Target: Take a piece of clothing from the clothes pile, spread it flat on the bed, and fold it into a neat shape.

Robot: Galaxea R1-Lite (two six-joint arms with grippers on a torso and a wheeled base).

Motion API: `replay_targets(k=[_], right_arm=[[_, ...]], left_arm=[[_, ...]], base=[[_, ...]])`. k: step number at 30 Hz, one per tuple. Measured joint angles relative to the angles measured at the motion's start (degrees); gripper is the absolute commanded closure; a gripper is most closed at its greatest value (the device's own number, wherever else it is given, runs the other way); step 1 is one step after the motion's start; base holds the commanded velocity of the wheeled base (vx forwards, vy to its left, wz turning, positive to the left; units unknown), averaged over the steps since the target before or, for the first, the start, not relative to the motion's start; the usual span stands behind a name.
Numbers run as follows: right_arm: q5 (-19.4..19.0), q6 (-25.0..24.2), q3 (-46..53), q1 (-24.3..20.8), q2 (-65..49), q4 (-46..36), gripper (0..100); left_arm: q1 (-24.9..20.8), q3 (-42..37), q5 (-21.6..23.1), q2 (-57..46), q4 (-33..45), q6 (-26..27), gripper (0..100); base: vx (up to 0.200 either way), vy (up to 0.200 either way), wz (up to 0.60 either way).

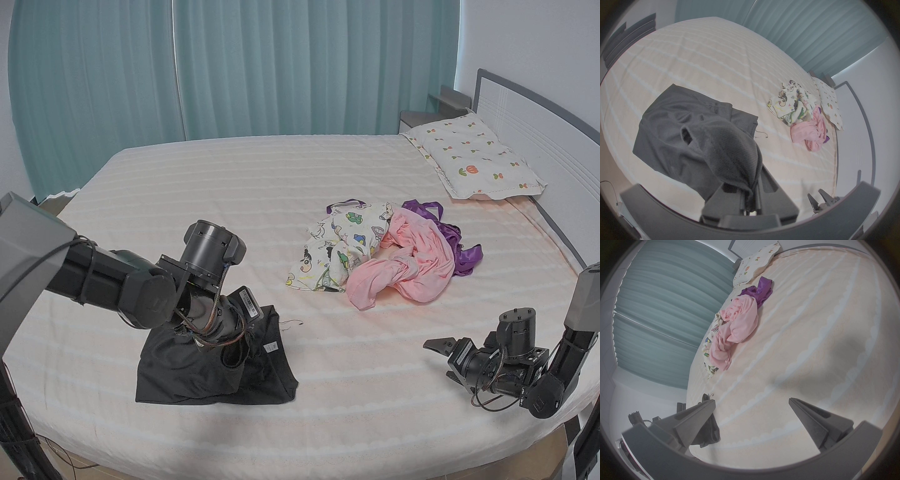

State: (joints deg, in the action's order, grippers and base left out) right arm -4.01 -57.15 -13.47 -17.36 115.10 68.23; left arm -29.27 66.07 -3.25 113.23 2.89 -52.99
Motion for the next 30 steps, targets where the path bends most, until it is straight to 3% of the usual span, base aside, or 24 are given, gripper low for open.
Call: replay_targets(k=[6, 7, 21, 26, 30], right_arm=[[0.00, 0.02, -0.04, -0.09, 0.22, 0.04, 0], [-0.01, 0.00, -0.02, -0.09, 0.27, 0.04, 0], [-0.01, 0.35, 0.02, -0.02, 1.24, 0.04, 0], [0.00, 0.41, 0.09, -0.05, 1.35, 0.04, 0], [0.00, 0.41, 0.17, -0.27, 1.38, 0.04, 0]], left_arm=[[-0.07, 3.11, -0.62, 3.80, -0.33, -2.68, 100], [0.02, 3.55, -0.66, 4.17, -0.38, -3.22, 0], [1.51, 4.55, 2.22, 1.40, -2.35, -8.86, 0], [3.73, 0.49, 5.22, -2.10, -2.67, -10.40, 0], [5.60, -5.33, 8.25, -4.40, -5.13, -10.91, 0]], base=[[0.000, 0.000, 0.00], [0.000, 0.000, 0.00], [0.000, 0.000, 0.00], [0.000, 0.000, 0.00], [-0.200, 0.000, 0.00]])
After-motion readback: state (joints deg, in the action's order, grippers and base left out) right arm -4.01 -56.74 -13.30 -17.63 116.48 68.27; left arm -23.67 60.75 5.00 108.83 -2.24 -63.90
